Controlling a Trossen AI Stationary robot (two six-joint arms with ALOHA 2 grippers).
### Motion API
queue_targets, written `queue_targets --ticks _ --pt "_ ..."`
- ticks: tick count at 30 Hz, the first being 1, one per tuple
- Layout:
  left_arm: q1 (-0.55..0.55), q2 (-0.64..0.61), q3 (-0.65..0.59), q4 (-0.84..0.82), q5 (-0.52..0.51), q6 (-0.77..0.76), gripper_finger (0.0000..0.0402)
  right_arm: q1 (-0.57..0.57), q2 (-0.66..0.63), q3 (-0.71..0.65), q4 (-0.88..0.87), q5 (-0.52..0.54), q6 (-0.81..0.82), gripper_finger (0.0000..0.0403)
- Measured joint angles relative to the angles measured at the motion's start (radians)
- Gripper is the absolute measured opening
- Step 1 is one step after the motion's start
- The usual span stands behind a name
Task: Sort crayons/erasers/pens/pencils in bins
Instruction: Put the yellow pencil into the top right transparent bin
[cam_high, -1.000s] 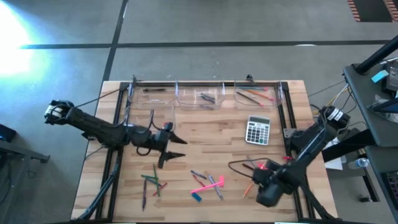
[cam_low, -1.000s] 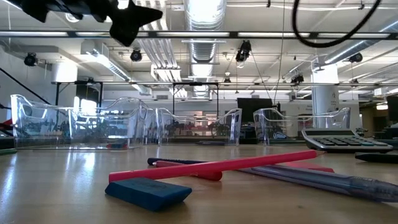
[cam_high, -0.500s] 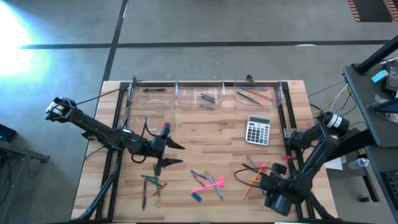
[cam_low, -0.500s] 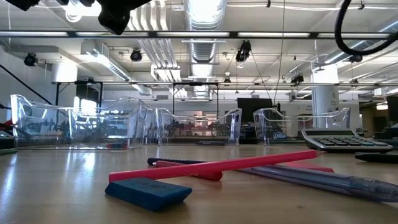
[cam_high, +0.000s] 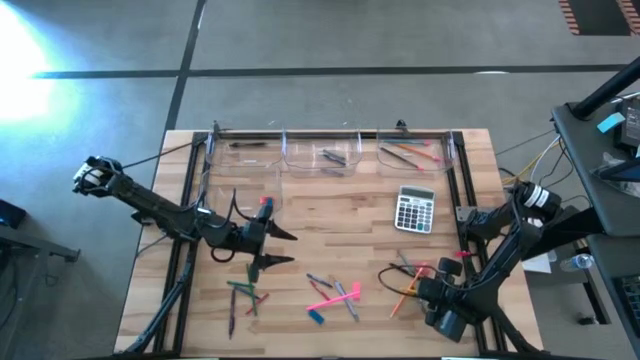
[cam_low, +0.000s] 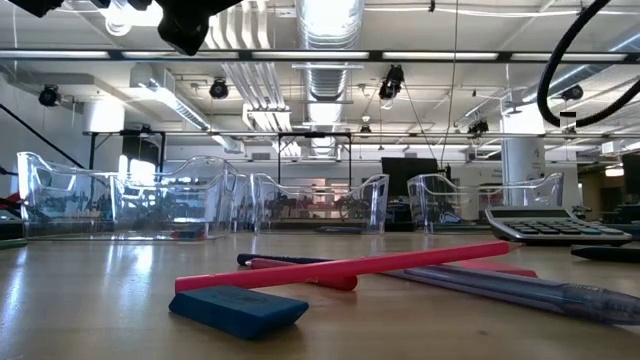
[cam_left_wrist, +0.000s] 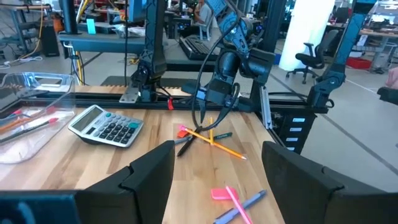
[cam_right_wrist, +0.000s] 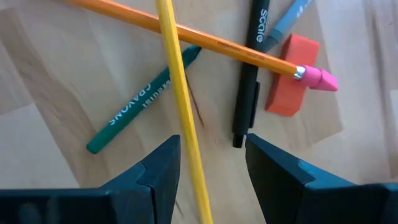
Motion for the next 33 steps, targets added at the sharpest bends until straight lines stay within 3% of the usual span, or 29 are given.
queue_targets --ticks 11,19,25,28,33 --pt "0.005 0.000 0.002 0.000 -0.001 0.052 0.0228 0.000 -0.037 -0.119 0.160 -0.033 0.007 0.0162" --pt "0.007 0.000 0.027 0.000 -0.026 0.148 0.0228 0.000 -0.065 -0.124 0.145 -0.051 -0.019 0.0079" --pt "0.012 -0.001 0.048 0.001 -0.052 0.245 0.0228 0.000 -0.173 -0.119 0.129 -0.046 0.020 0.0013" --pt "0.015 -0.002 0.056 0.001 -0.057 0.315 0.0228 -0.007 -0.248 -0.092 0.075 0.006 0.039 0.0009" --pt "0.039 -0.002 0.057 0.001 -0.061 0.443 0.0228 -0.062 -0.376 -0.041 -0.036 0.184 -0.059 0.0008"
